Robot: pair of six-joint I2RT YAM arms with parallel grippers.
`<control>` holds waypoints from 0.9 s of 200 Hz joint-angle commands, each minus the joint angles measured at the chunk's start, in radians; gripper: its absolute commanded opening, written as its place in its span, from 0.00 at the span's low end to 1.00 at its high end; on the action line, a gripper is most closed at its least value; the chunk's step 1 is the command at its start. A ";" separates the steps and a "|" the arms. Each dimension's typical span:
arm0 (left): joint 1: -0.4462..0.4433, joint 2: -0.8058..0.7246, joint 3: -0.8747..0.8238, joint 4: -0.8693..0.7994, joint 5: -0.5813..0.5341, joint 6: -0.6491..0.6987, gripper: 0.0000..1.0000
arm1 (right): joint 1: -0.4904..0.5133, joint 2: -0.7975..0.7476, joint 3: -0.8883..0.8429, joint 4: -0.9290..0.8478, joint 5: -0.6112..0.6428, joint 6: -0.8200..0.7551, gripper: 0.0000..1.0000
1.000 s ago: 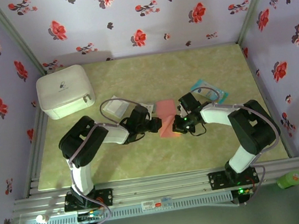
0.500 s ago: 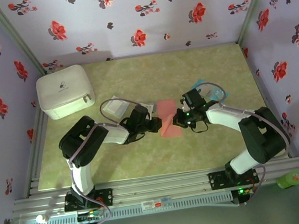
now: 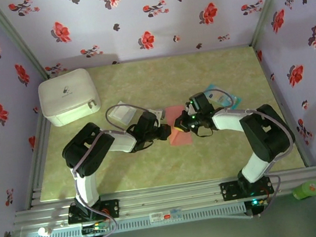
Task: Fold a paper plane with a square sheet of paper (pick it up from the middle)
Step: Fold the triangle a second time at the center of the table.
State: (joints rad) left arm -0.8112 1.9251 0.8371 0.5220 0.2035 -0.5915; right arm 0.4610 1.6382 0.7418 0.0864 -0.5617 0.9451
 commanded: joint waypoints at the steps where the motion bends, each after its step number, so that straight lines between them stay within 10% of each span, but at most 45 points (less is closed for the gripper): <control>1: 0.007 0.037 0.003 -0.050 0.003 0.028 0.02 | 0.005 0.025 0.016 0.017 -0.010 0.012 0.00; 180: 0.007 0.067 0.023 -0.053 0.034 0.025 0.02 | -0.002 0.022 -0.051 -0.039 0.122 0.044 0.00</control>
State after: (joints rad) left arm -0.8112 1.9476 0.8616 0.5270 0.2295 -0.5911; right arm 0.4610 1.6810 0.7059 0.0731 -0.4717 0.9668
